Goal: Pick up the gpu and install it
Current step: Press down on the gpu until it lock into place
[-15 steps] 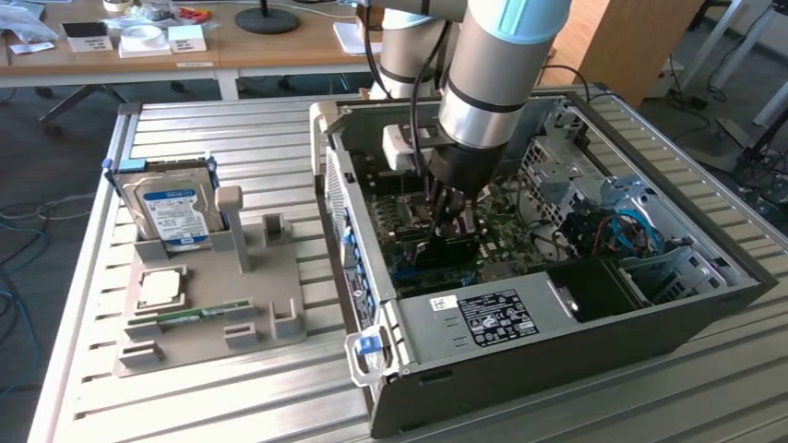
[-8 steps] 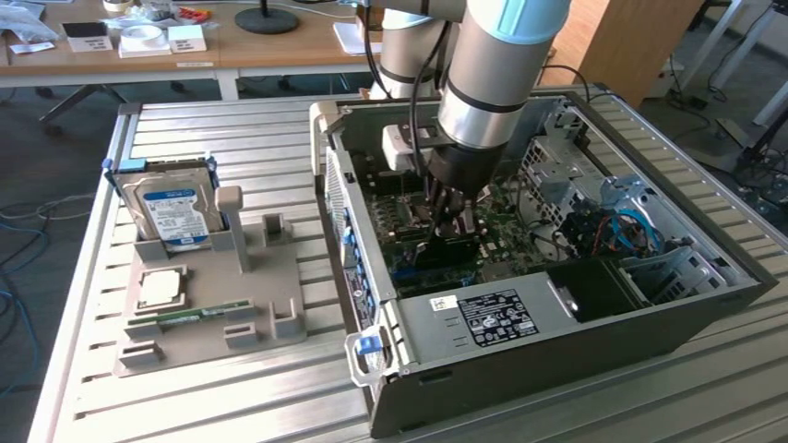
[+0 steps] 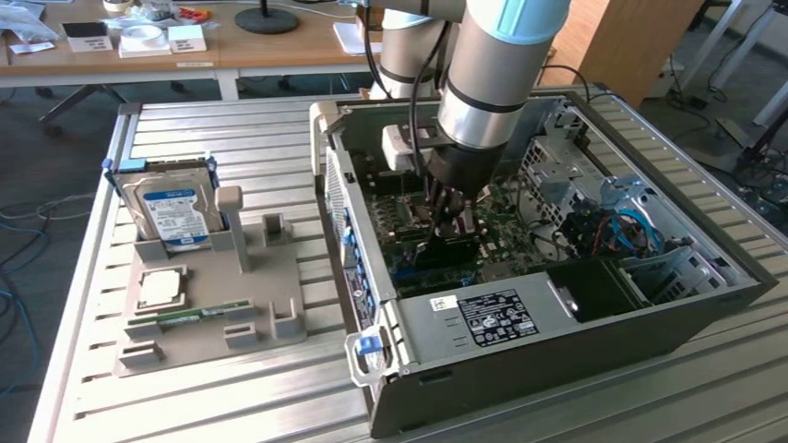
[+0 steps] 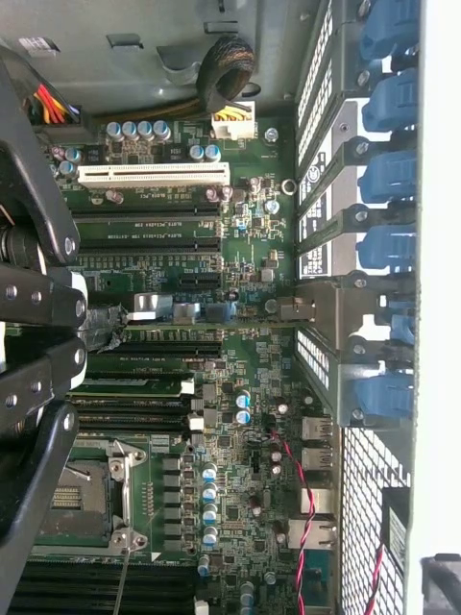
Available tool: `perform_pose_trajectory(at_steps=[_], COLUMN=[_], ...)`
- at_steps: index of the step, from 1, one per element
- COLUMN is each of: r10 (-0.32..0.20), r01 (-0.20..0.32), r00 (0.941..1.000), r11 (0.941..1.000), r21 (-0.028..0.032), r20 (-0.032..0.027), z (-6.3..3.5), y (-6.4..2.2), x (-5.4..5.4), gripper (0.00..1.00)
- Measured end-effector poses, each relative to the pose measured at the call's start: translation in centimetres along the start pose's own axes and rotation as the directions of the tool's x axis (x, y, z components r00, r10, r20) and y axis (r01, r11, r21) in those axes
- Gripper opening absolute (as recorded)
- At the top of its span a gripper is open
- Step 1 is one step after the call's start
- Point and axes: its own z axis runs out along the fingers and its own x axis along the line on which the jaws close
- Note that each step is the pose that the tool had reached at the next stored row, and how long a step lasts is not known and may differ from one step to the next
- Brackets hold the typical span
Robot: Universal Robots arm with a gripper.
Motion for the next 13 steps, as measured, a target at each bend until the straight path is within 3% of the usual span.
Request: perform_pose_trajectory(at_steps=[5, 13], r10=[0.0, 0.0], r01=[0.0, 0.0], r00=[1.0, 1.0], r11=[1.0, 1.0], r21=[0.0008, 0.0001], r20=[0.0019, 0.0001], z=[-0.24, -2.04], y=[0.01, 0.05], x=[0.0, -0.1], gripper=[0.11, 0.11])
